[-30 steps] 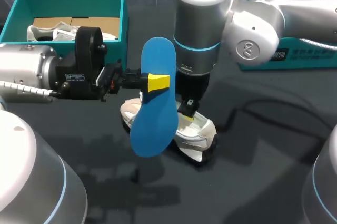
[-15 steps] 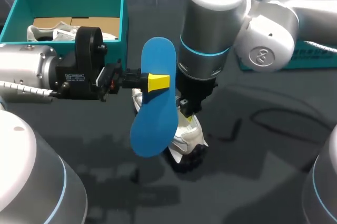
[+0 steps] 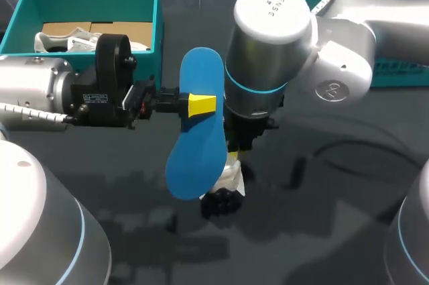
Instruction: Take the shoe out of the shoebox, open the shoe tongue, remove and reinsert the insole, then place the shoe into the shoebox
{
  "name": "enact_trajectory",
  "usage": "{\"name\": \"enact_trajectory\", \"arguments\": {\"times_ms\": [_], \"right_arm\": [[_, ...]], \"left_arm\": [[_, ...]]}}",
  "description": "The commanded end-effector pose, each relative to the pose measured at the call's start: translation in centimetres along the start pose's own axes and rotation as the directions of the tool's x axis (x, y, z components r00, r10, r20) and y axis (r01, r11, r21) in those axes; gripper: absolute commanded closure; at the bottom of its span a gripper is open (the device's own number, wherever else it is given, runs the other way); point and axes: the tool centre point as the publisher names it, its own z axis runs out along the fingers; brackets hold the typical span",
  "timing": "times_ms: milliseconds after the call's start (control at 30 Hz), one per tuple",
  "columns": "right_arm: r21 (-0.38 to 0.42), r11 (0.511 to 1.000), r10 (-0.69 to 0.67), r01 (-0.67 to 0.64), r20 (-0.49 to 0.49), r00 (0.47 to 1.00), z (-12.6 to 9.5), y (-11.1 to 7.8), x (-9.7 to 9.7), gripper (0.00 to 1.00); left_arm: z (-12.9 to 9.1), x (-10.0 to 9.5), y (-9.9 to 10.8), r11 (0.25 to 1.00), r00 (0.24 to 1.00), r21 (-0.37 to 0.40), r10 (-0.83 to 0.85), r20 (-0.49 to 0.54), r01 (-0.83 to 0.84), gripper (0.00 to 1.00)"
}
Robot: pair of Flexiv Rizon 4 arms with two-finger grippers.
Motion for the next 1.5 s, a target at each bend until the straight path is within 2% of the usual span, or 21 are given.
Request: {"name": "enact_trajectory", "arguments": {"times_ms": [33,433,967,1000,1100,1133,1267,1500], "right_arm": [[0.005,1.0,0.01,-0.01,-0.026,1.0,1.3,0.0,-0.5,1.0],[0.024,0.999,0.036,-0.035,-0.078,0.996,3.6,-0.1,-2.0,1.0],[0.041,0.999,0.03,-0.026,-0.107,0.994,5.4,-0.3,-3.0,1.0],[0.041,0.999,0.029,-0.025,-0.109,0.994,5.4,-0.3,-3.0,0.95],[0.039,0.999,0.025,-0.02,-0.111,0.994,5.2,-0.4,-3.1,0.46],[0.036,0.999,0.025,-0.021,-0.111,0.993,5.1,-0.4,-3.1,0.0],[0.018,1.0,0.021,-0.02,-0.114,0.993,4.1,-0.6,-3.3,0.0],[0.0,1.0,-0.002,0.002,-0.163,0.987,0.7,-0.7,-3.8,0.0]], "left_arm": [[0.2,-0.1,0.1,1.0,1.0,0.002,0.001,-0.001,-0.001,1.0],[0.2,-0.1,0.1,1.0,1.0,0.002,0.001,-0.001,-0.001,1.0],[0.2,-0.1,0.1,1.0,1.0,0.002,0.001,-0.001,-0.001,1.0],[0.2,-0.1,0.1,1.0,1.0,0.002,0.001,-0.001,-0.001,1.0],[0.2,-0.1,0.1,1.0,1.0,0.002,0.001,-0.001,-0.001,1.0],[0.2,-0.1,0.1,1.0,1.0,0.002,0.001,-0.001,-0.001,1.0],[0.2,-0.1,0.1,1.0,1.0,0.002,0.001,-0.001,-0.001,1.0],[0.2,-0.1,0.1,1.0,1.0,0.002,0.001,-0.001,-0.001,1.0]]}}
